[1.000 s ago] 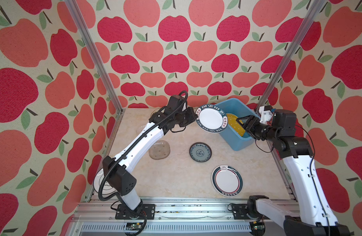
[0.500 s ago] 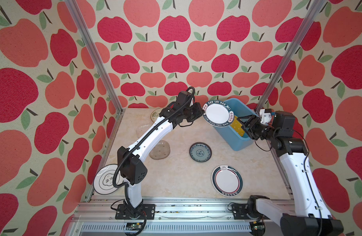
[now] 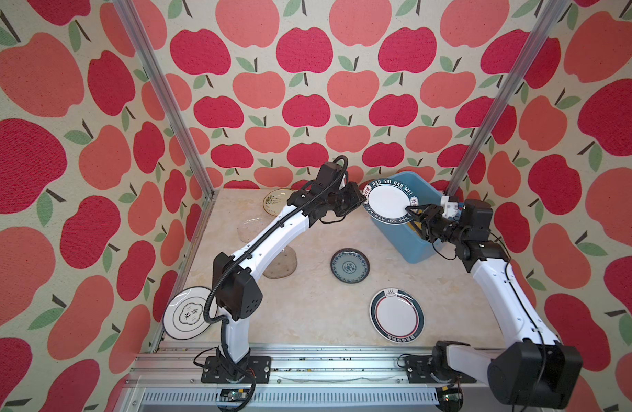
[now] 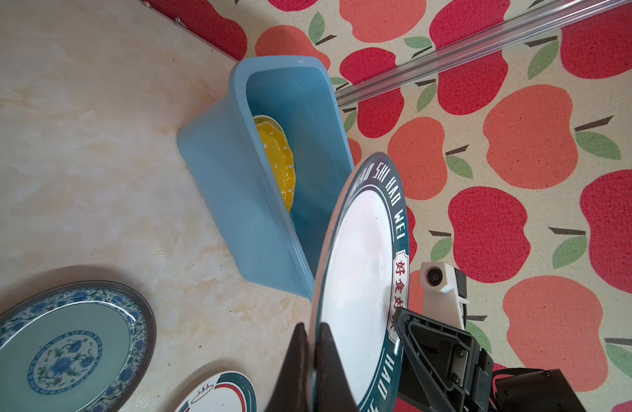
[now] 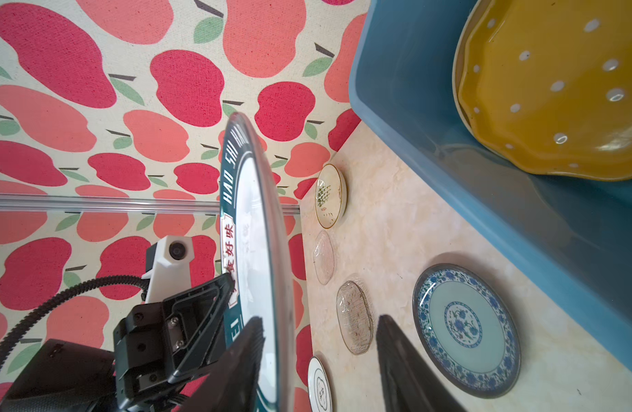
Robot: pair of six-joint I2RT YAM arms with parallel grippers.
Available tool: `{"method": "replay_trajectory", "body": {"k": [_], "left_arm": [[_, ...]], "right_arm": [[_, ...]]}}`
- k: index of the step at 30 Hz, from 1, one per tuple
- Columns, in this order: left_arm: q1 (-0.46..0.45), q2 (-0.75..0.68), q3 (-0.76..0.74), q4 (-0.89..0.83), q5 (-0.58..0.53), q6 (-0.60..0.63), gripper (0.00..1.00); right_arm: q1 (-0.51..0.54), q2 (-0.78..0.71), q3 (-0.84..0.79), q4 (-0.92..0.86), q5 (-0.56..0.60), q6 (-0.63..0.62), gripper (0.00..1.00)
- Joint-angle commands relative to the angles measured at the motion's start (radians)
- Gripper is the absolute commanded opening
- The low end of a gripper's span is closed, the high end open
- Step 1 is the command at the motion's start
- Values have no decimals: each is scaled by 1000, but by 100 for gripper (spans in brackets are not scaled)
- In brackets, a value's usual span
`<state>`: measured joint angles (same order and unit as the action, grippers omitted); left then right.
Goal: Place the plates into the plastic bin on the countertop
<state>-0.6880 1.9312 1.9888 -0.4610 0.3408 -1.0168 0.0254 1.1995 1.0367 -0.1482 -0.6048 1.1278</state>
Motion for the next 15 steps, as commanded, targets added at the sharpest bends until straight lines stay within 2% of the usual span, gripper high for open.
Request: {"method": "replay_trajectory", "body": {"k": [1, 2, 10, 12, 15], "left_arm": [[-9, 14, 50, 40, 18, -25, 0], [-10, 19, 56, 36, 16, -25, 0], [-18, 59, 111, -19, 3, -19, 0], [-20, 65, 114, -18, 3, -21, 0], [-19, 71, 121, -22, 1, -16, 0]], "right_arm": [[-5, 21, -1, 95, -20, 24, 37], [-4, 27, 1, 101, -17, 26, 31], [-6, 52, 21, 73, 45, 24, 5], [-6, 61, 27, 72, 49, 26, 0], [-6, 75, 36, 66, 59, 26, 0]]}}
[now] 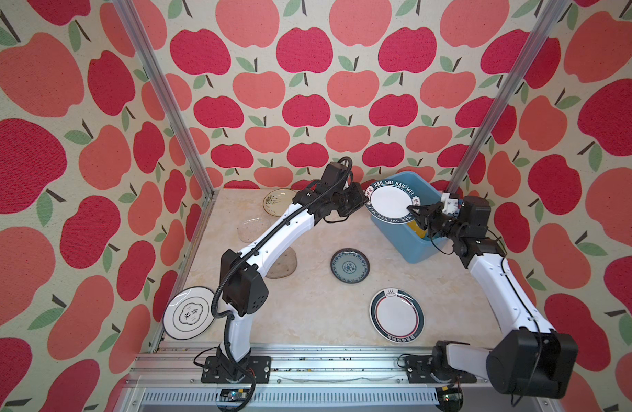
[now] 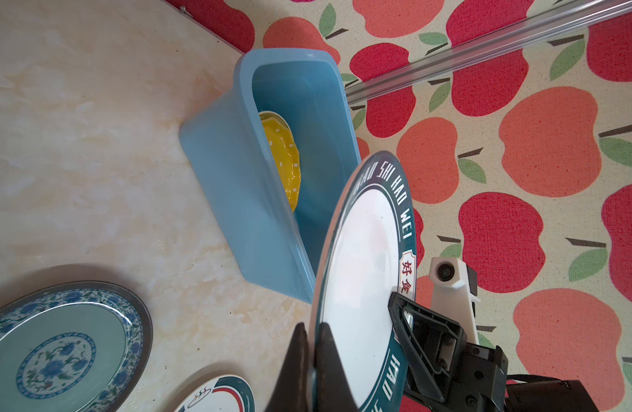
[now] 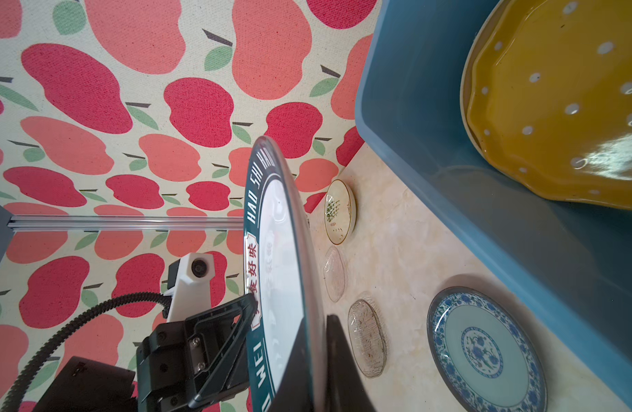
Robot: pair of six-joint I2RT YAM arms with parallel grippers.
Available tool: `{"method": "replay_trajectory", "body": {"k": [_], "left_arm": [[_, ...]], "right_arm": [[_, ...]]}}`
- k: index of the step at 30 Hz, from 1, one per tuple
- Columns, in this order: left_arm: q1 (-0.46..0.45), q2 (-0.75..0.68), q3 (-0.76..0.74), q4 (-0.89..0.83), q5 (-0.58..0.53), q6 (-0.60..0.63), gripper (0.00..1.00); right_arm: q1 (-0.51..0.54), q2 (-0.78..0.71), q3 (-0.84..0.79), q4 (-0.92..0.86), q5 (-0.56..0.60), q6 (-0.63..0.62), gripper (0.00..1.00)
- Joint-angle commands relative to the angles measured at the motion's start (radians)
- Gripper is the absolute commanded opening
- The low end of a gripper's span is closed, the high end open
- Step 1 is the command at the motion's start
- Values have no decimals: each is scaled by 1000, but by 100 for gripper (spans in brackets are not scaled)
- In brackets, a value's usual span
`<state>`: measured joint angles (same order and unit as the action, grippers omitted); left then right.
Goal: Place the plates into the plastic bin on the countertop
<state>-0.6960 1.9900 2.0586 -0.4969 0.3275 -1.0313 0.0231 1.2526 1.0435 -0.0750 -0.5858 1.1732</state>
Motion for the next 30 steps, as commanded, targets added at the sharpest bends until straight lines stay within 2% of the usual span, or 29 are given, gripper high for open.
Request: {"method": "replay_trajectory", "body": {"k": [1, 5, 8, 10, 13, 18, 22, 30], "left_arm": [[-9, 15, 54, 13, 12, 0, 1], [-2, 15, 60, 15, 0, 7, 16], [3, 16, 63, 22, -10, 14, 37], [7, 18, 66, 25, -14, 17, 56], [16, 19, 68, 28, -22, 29, 68], [28, 8, 70, 15, -25, 59, 72], [30, -22, 57, -39, -43, 112, 74], [50, -118, -92, -46, -62, 158, 74]], "right_arm": [[-4, 27, 33, -13, 44, -20, 0], [-10, 37, 45, -34, 72, -27, 0], [-22, 44, 49, -37, 89, -23, 0], [-35, 51, 50, -36, 100, -15, 0], [-62, 63, 47, -16, 106, 1, 0], [-132, 107, 70, 4, 108, 16, 0], [-180, 155, 111, -38, 157, 5, 0], [-200, 279, 188, -97, 281, -68, 0]]}}
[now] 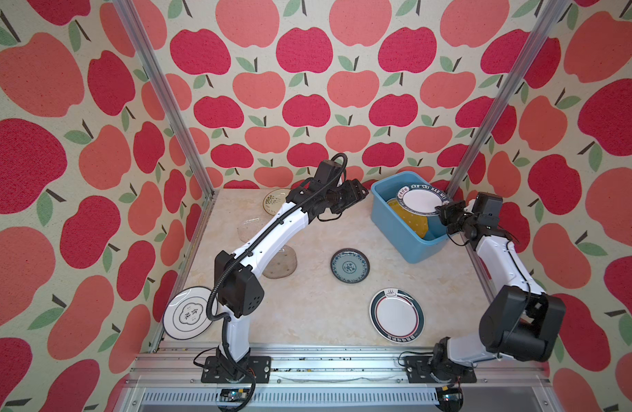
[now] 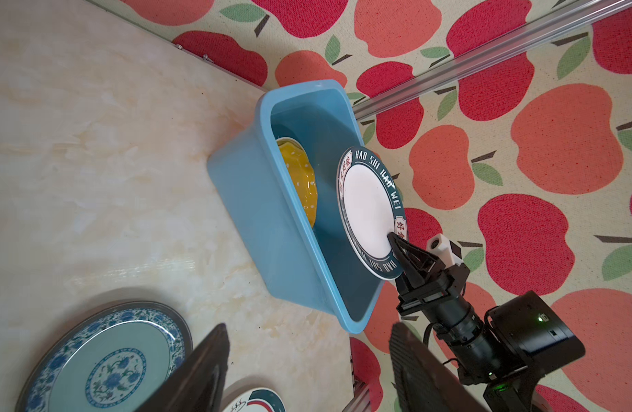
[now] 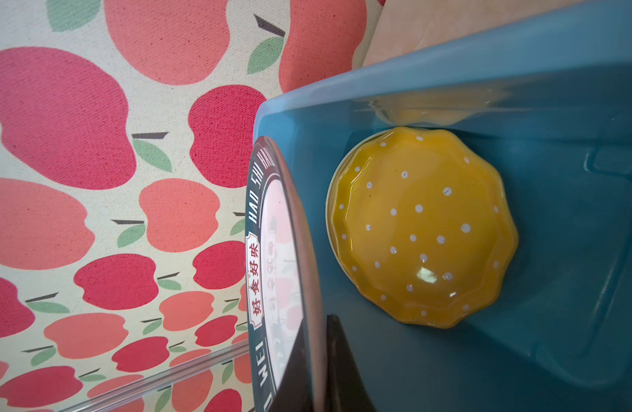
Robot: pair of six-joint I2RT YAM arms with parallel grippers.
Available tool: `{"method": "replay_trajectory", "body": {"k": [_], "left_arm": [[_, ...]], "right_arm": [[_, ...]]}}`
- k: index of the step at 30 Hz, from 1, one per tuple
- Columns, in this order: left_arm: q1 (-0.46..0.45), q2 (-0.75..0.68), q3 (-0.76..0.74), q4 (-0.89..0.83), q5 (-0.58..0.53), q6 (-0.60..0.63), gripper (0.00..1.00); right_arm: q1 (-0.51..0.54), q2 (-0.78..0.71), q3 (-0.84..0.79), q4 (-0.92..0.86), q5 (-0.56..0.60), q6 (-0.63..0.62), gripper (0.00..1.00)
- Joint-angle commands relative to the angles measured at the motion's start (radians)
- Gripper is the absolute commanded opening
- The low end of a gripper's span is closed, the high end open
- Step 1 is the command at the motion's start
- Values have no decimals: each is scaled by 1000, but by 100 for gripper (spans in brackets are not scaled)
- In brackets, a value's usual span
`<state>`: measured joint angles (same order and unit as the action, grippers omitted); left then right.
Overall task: Place the plates into the plastic bin on the countertop
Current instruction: 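Lower the plate into the bin onto the yellow plate with the right gripper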
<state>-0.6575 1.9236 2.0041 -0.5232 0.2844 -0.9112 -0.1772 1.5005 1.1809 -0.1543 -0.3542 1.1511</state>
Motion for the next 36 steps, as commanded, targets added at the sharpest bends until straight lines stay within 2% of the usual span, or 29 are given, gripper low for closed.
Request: {"method": "replay_trajectory", "body": {"k": [1, 12, 21, 29, 36], "left_arm": [[14, -62, -56, -17, -21, 38, 74], [27, -139, -205, -6, -23, 23, 74], [38, -144, -220, -31, -16, 25, 74], [41, -153, -237, -35, -18, 20, 74], [47, -155, -240, -40, -18, 18, 74]], "right_arm": [[1, 49, 62, -27, 58, -57, 0], [45, 205, 153, -62, 127, -194, 0], [104, 290, 150, -43, 174, -220, 0], [114, 353, 171, -70, 179, -260, 0], [115, 368, 186, -141, 221, -323, 19]]}}
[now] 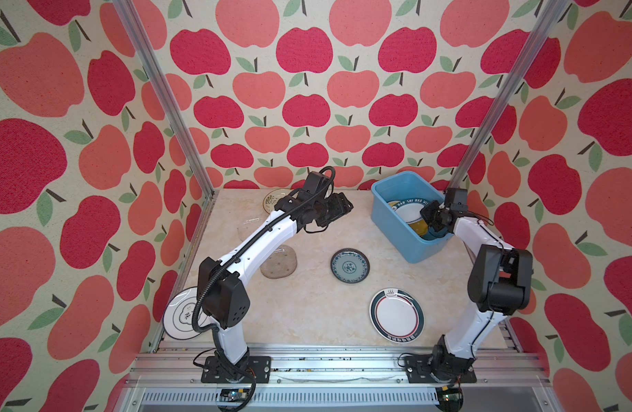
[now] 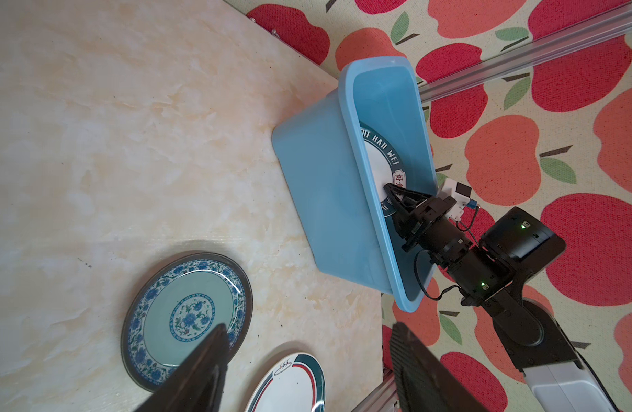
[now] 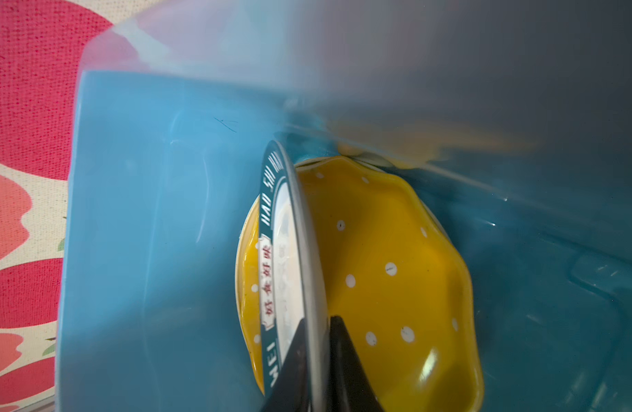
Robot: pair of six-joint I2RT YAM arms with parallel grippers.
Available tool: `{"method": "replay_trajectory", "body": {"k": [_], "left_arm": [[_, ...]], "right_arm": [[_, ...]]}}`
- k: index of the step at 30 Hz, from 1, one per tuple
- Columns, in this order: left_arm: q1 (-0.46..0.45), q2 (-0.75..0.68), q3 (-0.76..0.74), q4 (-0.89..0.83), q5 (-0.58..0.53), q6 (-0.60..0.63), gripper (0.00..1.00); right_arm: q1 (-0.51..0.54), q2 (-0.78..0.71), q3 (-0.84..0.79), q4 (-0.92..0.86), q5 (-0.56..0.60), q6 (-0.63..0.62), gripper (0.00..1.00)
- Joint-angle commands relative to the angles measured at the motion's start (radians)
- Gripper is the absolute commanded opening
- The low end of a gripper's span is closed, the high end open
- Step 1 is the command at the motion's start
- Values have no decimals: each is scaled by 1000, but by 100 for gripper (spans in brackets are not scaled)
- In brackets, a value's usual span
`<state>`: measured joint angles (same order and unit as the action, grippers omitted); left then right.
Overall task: Place the plates into the plastic bin on the countertop
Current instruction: 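Lower the plate into the bin onto the yellow plate with the right gripper, then open the right gripper and move it toward the white dark-rimmed plate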
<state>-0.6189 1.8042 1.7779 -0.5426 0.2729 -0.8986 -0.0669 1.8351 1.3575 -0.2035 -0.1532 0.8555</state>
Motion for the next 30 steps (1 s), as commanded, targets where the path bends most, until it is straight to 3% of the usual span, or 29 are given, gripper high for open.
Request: {"method": "replay_trajectory", "body": {"k": [1, 8, 16, 30], "left_arm": [[10, -34, -14, -21, -6, 6, 74], [18, -34, -15, -22, -3, 3, 74], [21, -35, -18, -18, -2, -2, 74], [45, -60, -68, 5, 9, -25, 75]], "right_arm": [[4, 33, 9, -100, 25, -34, 20], [10, 30, 13, -142, 59, -69, 27], [25, 13, 54, -253, 156, -138, 47], [31, 36, 90, -299, 157, -200, 58]]}}
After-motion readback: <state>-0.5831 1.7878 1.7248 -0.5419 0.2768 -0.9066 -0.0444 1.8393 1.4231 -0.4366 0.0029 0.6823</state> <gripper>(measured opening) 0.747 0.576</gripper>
